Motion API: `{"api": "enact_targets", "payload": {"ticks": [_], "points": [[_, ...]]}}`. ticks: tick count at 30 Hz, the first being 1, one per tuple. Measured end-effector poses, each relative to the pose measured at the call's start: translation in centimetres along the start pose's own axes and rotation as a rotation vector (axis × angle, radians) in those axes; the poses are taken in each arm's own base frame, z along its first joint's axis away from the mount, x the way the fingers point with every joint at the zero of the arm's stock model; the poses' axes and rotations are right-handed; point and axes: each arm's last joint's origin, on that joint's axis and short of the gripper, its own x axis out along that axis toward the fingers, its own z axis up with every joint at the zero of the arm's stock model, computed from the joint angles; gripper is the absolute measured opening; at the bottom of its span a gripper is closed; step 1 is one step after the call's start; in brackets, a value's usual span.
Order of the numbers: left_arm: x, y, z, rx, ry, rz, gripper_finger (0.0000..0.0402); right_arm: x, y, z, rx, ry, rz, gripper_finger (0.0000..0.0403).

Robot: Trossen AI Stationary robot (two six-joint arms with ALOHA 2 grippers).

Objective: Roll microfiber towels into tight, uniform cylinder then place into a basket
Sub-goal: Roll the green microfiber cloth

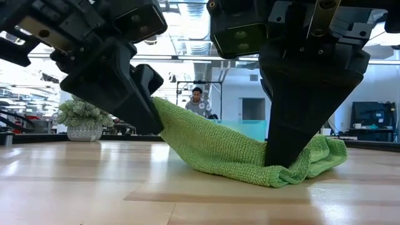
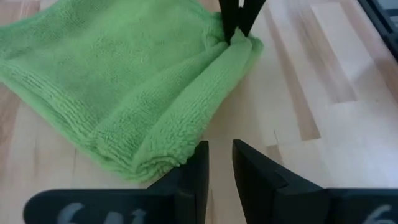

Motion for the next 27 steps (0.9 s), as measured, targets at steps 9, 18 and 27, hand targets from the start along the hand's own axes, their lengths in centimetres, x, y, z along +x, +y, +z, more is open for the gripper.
{"api": "enact_targets", "payload": {"ticks": [9, 18, 27], "points": [[0.1, 0.1, 0.3, -0.033, -0.042, 0.045, 0.0061, 0.0, 0.0, 0.0, 0.003, 0.008, 0.007, 0.0008], [0.4, 2.3, 0.6, -0.120, -0.052, 0.174, 0.0061, 0.0, 0.0, 0.0, 0.011, 0.018, 0.015, 0.0008], [3.0, 3.7, -0.9, -0.184, 0.002, 0.186, 0.0061, -0.1, 0.1, 0.1, 0.011, 0.022, 0.022, 0.0008]]}}
